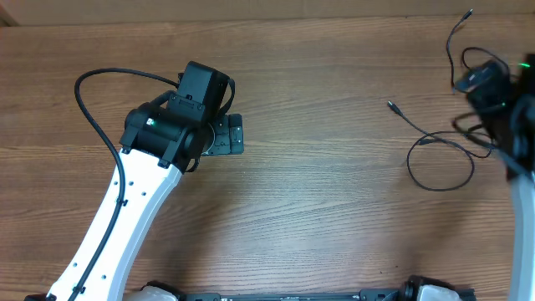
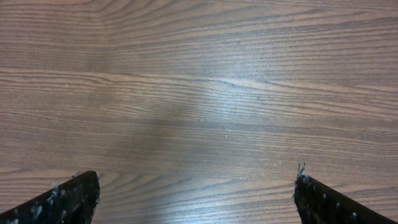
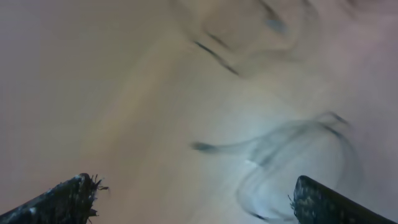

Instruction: Untangle cables

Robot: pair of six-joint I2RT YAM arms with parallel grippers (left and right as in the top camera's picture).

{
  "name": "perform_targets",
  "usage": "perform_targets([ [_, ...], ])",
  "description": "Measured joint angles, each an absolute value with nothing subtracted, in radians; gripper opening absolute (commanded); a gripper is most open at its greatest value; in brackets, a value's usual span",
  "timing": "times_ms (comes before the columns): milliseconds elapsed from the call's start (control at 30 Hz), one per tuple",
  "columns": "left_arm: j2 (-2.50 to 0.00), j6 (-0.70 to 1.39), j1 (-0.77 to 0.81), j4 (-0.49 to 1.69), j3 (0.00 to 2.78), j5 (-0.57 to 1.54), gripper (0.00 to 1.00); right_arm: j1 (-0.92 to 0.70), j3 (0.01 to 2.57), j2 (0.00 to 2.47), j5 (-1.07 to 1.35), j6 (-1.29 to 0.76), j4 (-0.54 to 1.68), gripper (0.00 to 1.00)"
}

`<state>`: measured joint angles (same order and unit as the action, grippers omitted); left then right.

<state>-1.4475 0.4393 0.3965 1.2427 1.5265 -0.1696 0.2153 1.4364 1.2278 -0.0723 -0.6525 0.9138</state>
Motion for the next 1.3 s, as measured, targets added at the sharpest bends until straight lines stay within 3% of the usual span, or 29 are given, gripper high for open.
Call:
perform_targets([
  [200, -1.448, 0.439, 0.397, 1.243, 1.526, -0.169, 1.00, 0.215, 1.444, 0.964, 0.064, -0.655, 0.506, 1.00],
  [367, -1.448, 0.439, 0.397, 1.243, 1.526, -0.170, 1.00, 0.215, 1.462, 0.880, 0.100, -0.653, 0.356, 1.00],
  [800, -1.448, 0.439, 0.397, 1.243, 1.526, -0.170, 1.00, 0.108, 1.376, 0.899, 0.128, -0.317, 0.442, 1.00],
  [1300, -1.448, 0.439, 0.397, 1.243, 1.526, -0.170, 1.00, 0.092, 1.098, 0.492, 0.150, -0.272, 0.430, 1.00],
])
